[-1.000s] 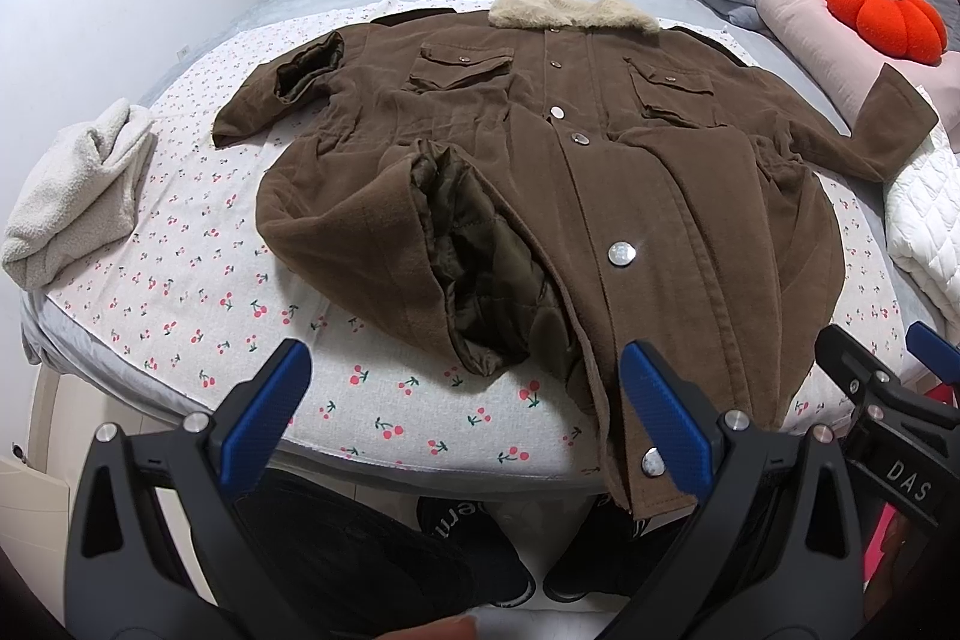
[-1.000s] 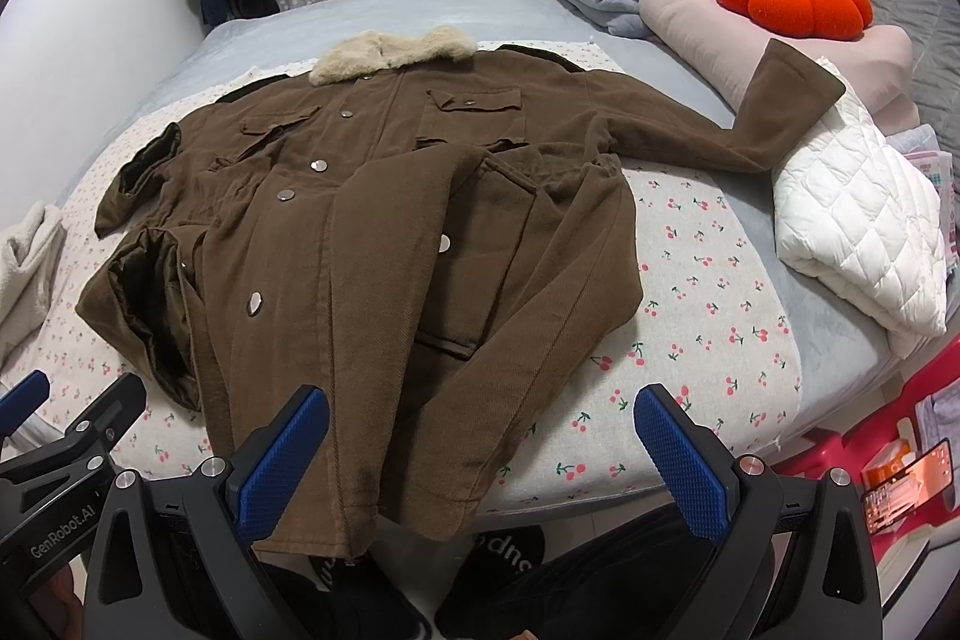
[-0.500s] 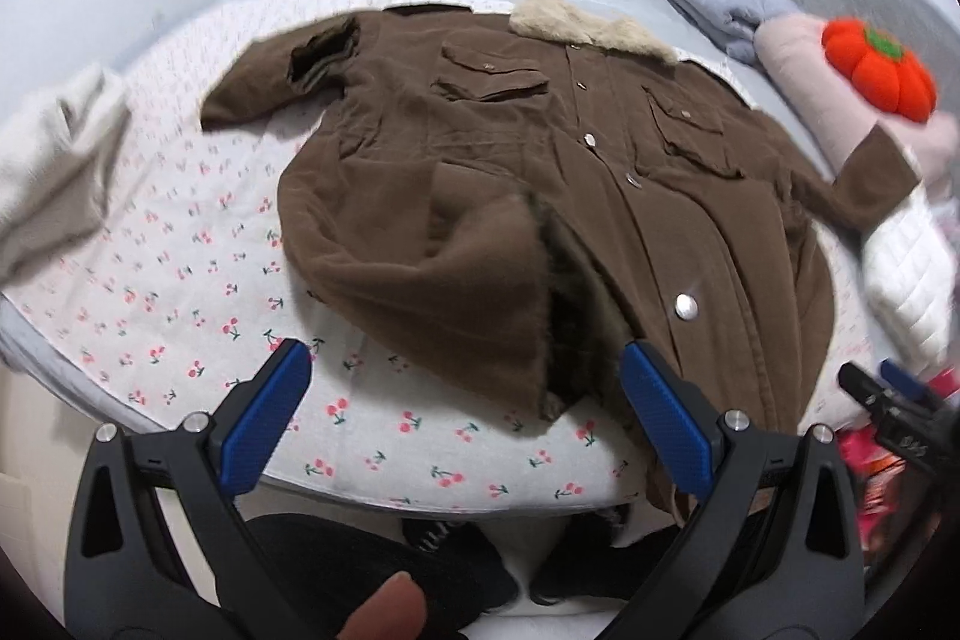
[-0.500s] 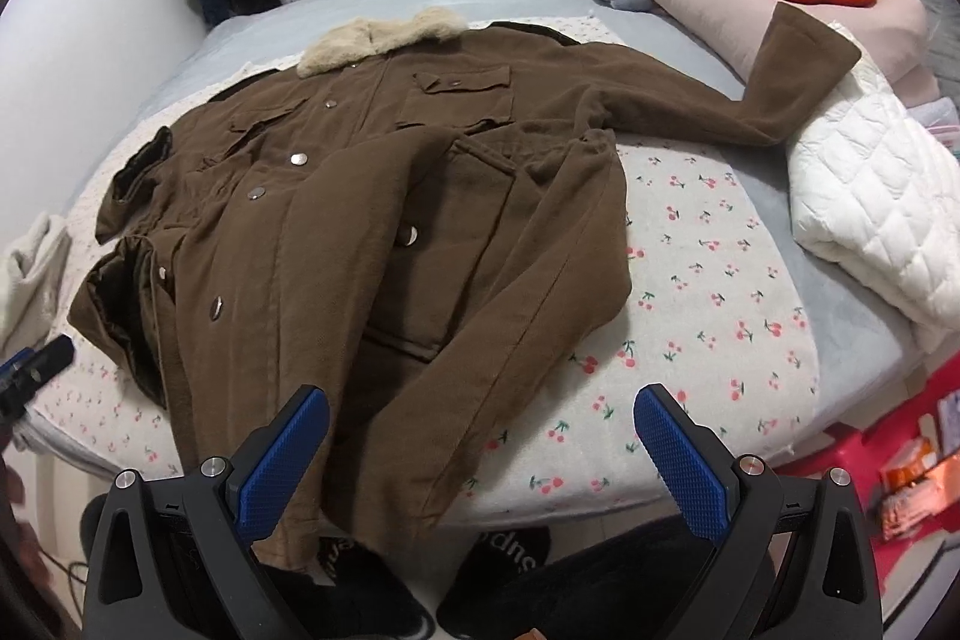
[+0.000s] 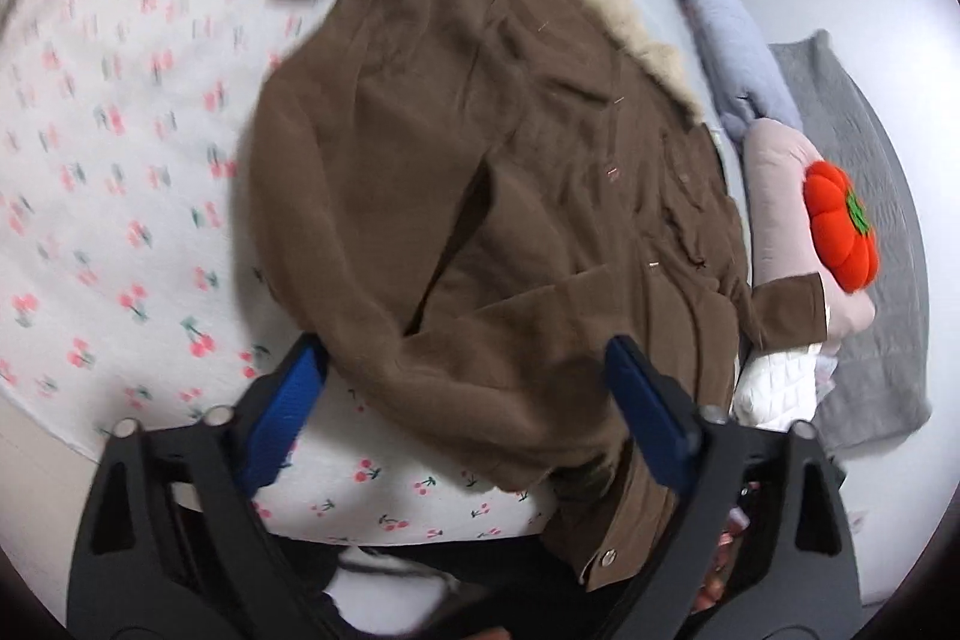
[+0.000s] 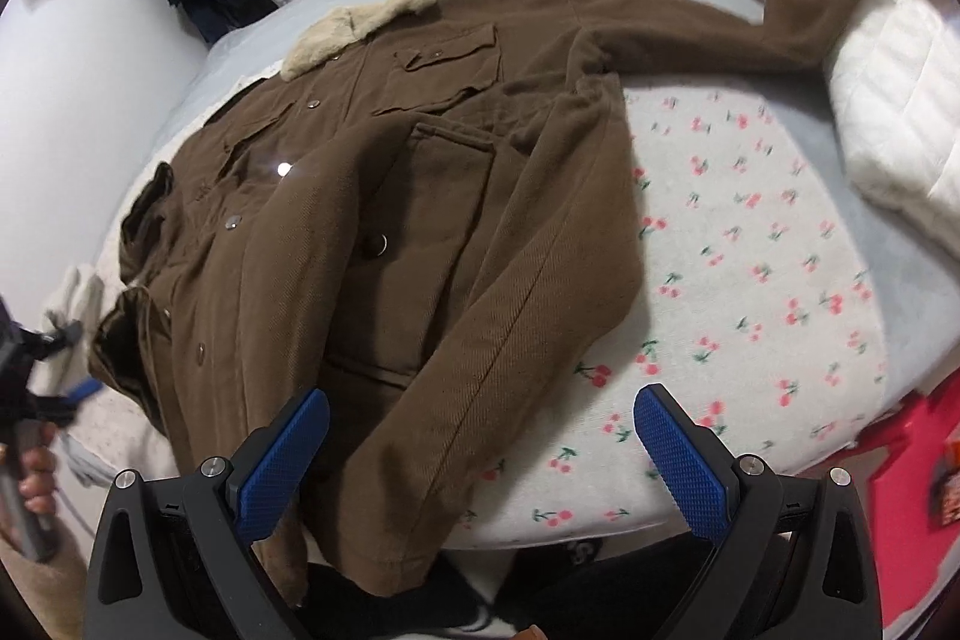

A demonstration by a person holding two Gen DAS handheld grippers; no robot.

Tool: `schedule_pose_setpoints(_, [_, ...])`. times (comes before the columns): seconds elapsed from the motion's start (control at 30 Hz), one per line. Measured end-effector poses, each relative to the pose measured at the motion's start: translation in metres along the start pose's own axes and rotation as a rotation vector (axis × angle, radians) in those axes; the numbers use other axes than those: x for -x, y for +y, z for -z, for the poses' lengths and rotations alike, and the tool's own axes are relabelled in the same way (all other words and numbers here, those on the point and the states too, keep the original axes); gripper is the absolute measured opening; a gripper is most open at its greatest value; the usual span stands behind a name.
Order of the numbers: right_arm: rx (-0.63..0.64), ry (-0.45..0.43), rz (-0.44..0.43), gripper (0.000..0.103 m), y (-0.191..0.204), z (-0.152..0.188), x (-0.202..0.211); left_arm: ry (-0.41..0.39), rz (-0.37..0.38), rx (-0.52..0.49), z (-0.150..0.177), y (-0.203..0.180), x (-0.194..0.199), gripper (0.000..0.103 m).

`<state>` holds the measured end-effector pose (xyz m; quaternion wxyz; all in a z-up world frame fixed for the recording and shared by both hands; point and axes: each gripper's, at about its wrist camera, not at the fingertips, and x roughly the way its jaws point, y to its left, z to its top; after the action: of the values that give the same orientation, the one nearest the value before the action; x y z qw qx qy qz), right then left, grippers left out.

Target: Fold large clothes

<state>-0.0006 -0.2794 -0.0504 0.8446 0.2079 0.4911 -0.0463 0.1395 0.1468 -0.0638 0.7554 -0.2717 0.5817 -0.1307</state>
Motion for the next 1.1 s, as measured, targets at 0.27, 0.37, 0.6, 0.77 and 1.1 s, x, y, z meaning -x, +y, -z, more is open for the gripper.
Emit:
schedule_pose_setpoints(0.27, [-0.115, 0.127, -0.153, 0.094, -0.015, 0.002, -0.046, -0.013, -0.002, -0.034, 0.030, 0.026, 0.010, 0.012])
schedule_pose_setpoints(0.37, [-0.122, 0.172, -0.197, 0.030, -0.019, 0.007, -0.054, -0.048, -0.032, -0.064, 0.038, 0.046, 0.034, 0.009])
schedule_pose_setpoints(0.6, [-0.140, 0.062, -0.206, 0.007, -0.072, 0.010, 0.000, -0.117, -0.406, -0.130, 0.055, 0.100, 0.059, 0.001])
schedule_pose_setpoints(0.77, [-0.254, 0.037, -0.065, 0.024, -0.121, 0.018, 0.010, -0.100, -0.367, -0.117, 0.061, 0.128, 0.064, 0.034])
schedule_pose_setpoints(1.1, [-0.218, 0.053, -0.215, 0.069, -0.106, 0.036, -0.004, -0.083, -0.039, -0.160, 0.059, 0.100, 0.025, 0.075])
